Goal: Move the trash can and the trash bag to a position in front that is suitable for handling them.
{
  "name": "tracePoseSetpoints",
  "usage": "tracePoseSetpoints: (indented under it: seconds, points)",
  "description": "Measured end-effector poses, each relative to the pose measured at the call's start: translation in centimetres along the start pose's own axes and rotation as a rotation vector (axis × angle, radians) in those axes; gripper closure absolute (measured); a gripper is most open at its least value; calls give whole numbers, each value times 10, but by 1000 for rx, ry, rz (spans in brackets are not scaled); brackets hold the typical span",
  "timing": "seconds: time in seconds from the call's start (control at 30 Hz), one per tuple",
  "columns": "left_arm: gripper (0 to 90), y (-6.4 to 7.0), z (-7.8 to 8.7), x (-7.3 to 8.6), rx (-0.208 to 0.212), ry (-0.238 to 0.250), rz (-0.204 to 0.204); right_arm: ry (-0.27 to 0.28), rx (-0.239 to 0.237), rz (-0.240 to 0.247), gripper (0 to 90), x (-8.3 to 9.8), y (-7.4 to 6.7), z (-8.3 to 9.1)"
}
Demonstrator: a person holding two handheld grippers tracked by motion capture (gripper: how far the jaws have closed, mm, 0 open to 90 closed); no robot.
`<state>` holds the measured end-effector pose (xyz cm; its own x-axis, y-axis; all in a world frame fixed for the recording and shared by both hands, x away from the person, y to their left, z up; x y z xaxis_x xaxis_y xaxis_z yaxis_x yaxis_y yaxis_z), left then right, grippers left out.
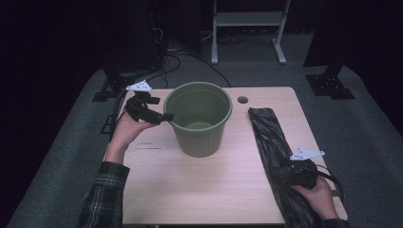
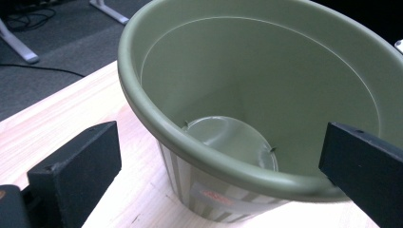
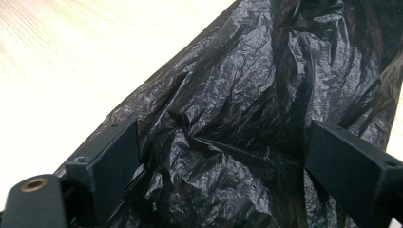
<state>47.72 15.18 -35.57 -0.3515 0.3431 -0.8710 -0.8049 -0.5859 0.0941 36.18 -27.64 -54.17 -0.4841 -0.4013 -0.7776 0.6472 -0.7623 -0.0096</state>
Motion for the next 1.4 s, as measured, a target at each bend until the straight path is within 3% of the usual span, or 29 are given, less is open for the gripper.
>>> tracePoseSetpoints:
  seconds: [0.37, 0.67, 1.07, 1.4]
  points:
    - [0, 1, -15, 2, 36, -8, 18, 0, -1, 2, 101, 0, 0, 0]
    - [0, 4, -17, 2, 12, -16, 2, -1, -1, 2, 101, 0, 0, 0]
    - [0, 25, -17, 1, 49, -32, -36, 0, -1, 2, 101, 0, 0, 0]
    - [0, 47, -14, 1, 80, -6, -47, -2, -2, 0, 100, 0, 0, 1]
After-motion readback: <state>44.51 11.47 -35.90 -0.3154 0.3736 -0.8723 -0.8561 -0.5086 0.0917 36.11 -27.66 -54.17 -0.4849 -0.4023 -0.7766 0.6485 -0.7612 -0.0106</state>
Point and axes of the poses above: each handheld gripper's, and its own axes: z roughly backward along the jaws, x roughly out of its underside, y roughly to its right, the point moved 8 cm from there along -z, roughly forward along the jaws, and after that the axes turned 4 degrees about y, right-handed, at the moved point
